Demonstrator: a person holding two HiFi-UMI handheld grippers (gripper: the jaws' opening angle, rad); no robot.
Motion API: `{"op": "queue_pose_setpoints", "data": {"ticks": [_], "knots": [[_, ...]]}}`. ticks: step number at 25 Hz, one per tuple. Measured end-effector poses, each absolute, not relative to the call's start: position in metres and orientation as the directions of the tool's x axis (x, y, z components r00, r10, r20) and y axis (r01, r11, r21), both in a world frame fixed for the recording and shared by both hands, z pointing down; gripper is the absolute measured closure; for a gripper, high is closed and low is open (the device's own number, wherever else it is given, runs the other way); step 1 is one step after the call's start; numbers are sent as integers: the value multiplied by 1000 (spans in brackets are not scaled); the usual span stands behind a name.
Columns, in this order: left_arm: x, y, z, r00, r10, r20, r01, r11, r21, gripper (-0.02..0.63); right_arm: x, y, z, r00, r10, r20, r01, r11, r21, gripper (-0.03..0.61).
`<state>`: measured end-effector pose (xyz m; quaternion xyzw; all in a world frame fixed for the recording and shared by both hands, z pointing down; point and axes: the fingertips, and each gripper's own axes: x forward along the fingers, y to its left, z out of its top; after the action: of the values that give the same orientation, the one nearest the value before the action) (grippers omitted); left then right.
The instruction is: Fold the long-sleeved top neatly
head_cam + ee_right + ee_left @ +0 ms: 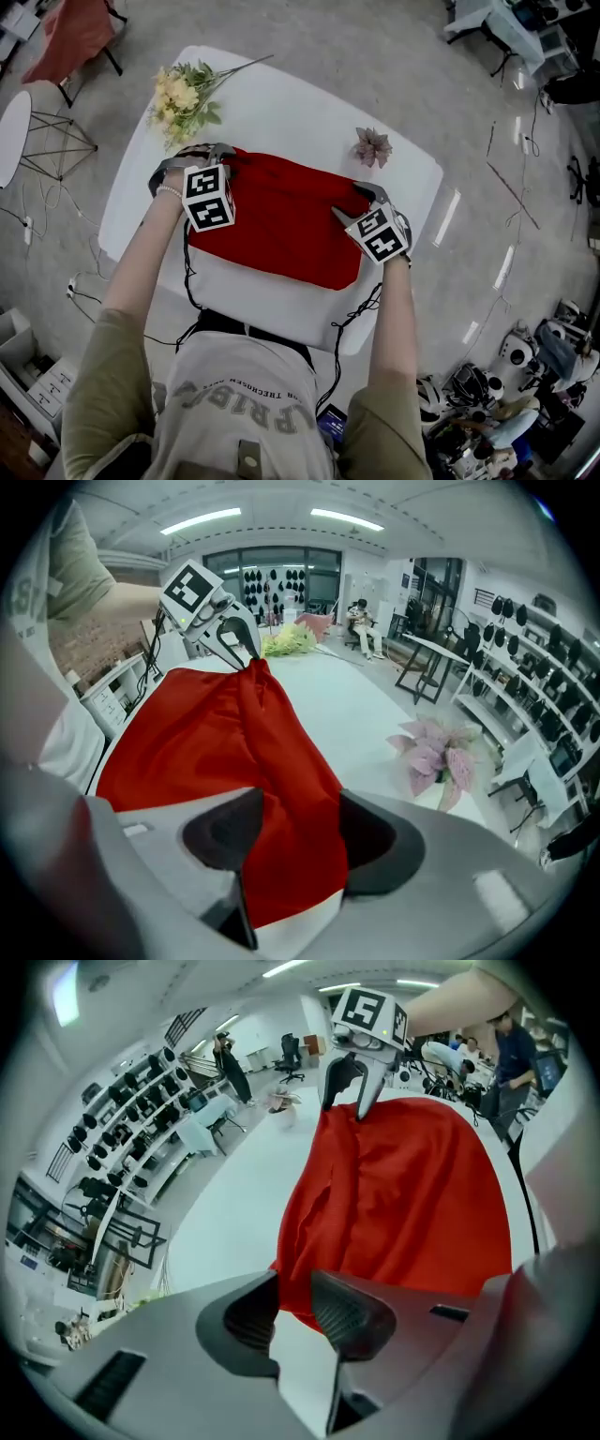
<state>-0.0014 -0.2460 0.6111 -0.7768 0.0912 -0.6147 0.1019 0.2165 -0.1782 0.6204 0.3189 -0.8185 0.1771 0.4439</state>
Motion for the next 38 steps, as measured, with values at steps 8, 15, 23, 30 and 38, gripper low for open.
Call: {"op": "queue_pose_setpoints", "data": {"ticks": [8, 15, 23, 30, 38], "knots": [[8, -279, 598, 301, -366, 880, -121, -930, -346, 595, 221, -185, 608, -398, -383, 833, -680, 733, 12, 538], [4, -310, 625, 218, -449, 866, -249, -884, -396, 594, 232, -208, 625, -298, -451, 841, -757, 649, 80, 524], [-35, -298, 587, 221, -534, 816, -471, -791, -391, 413, 224, -182, 584, -406, -483, 776, -763, 646, 3, 230], [-16, -161, 621, 338, -118, 934, -290, -957, -15, 303, 179, -108, 602, -511, -254, 821, -644, 746, -169, 144], [-29, -168, 645, 388, -56, 920, -410, -905, 117, 244, 195, -98, 641, -546, -193, 815, -698, 643, -315, 129]]}}
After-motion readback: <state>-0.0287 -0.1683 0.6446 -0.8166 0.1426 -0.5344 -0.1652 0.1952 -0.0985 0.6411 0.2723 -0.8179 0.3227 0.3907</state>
